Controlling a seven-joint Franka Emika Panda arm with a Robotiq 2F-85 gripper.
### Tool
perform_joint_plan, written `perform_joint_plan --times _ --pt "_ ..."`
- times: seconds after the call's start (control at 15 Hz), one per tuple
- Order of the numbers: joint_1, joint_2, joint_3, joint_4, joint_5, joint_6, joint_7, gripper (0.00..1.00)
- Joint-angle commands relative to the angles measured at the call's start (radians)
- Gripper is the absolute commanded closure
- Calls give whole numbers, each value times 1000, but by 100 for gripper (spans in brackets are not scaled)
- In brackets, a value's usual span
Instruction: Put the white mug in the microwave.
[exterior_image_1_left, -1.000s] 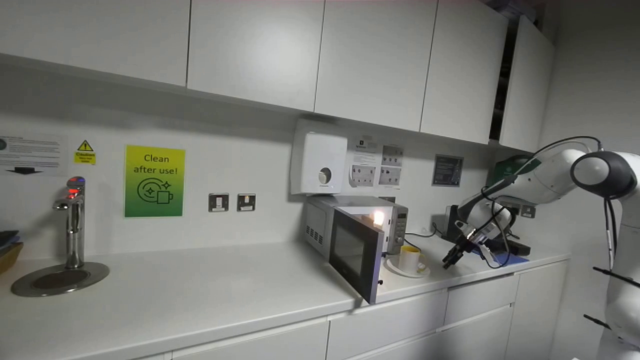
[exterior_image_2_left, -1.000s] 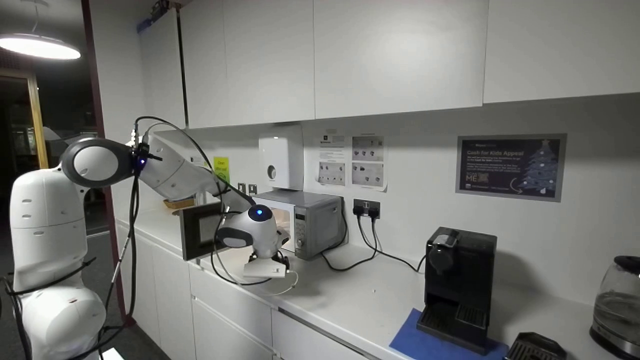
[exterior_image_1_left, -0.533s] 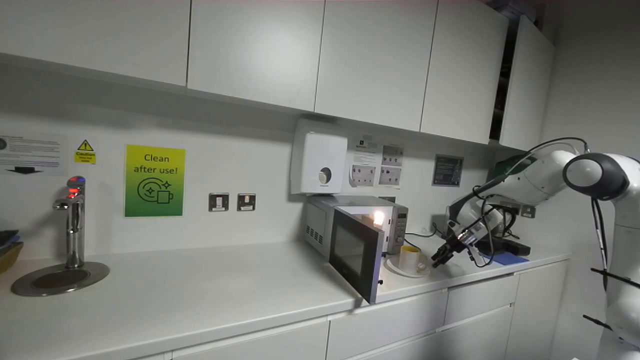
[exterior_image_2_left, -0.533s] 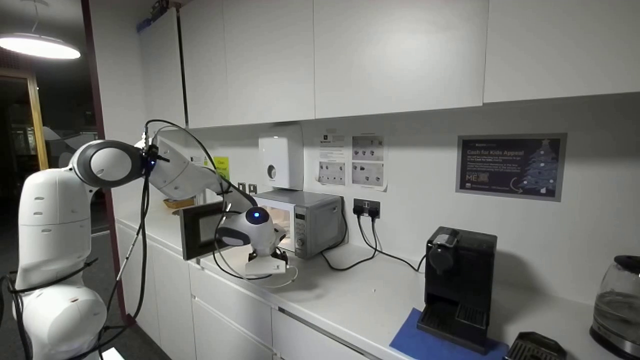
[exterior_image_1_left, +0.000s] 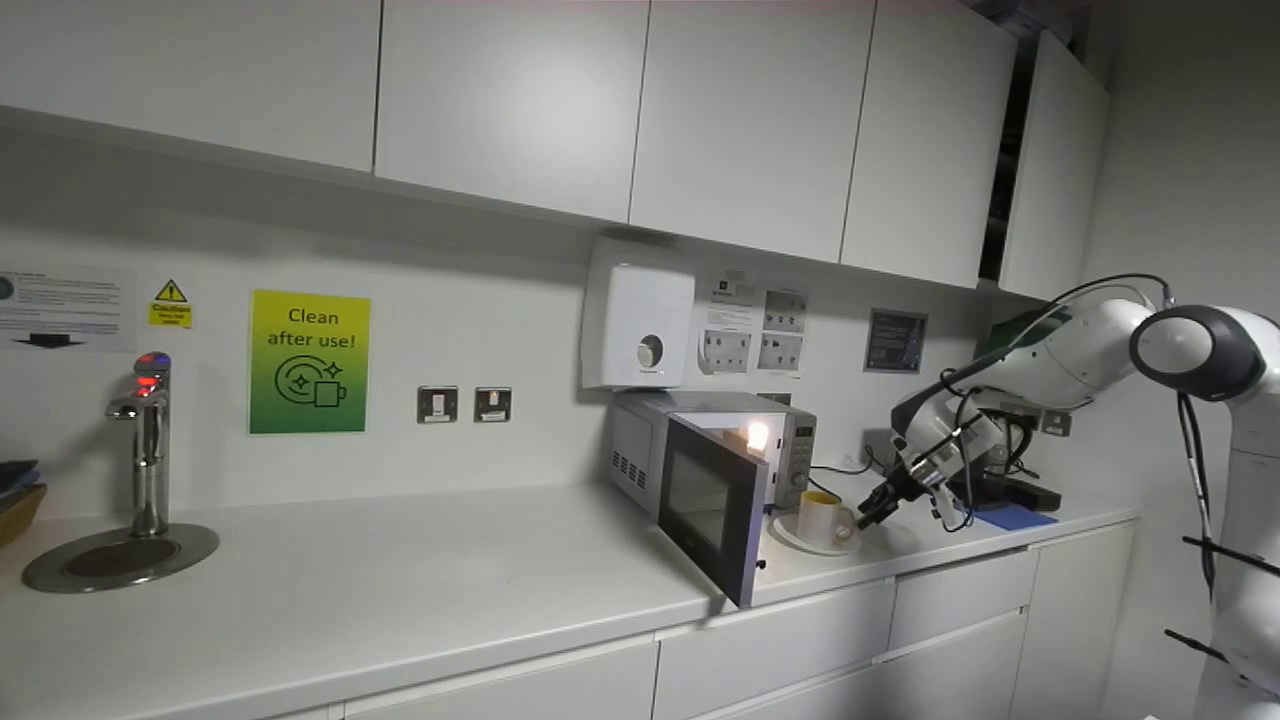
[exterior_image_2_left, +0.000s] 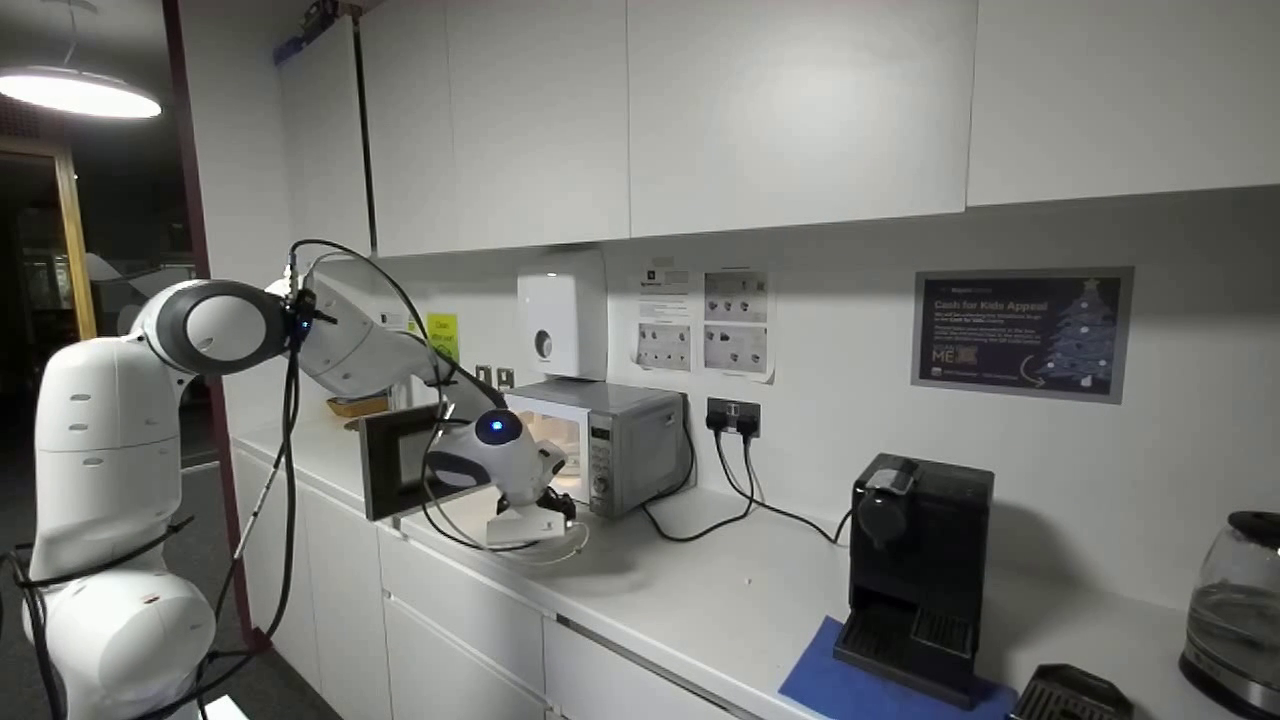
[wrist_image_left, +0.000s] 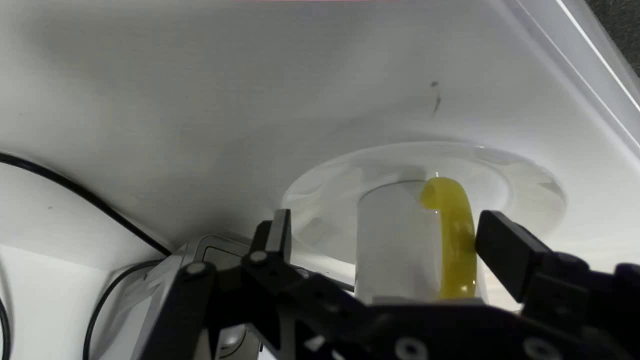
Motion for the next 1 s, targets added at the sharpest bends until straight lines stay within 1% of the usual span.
perform_joint_plan --times 0.0,0.4,0.47,0.53,0.6,0.67,0.8,0.93 --pt "20 -33 19 -27 41 59 6 0" --pt "36 -35 43 -36 38 50 55 0" --pt "36 -34 45 -33 39 50 57 1" --pt "37 -37 45 -31 42 49 61 7" --pt "39 -39 45 -30 47 51 61 6" --pt "39 -42 44 -30 50 49 65 8" --pt "39 -50 44 -30 55 56 72 3" --pt "38 -57 43 -28 57 53 82 4"
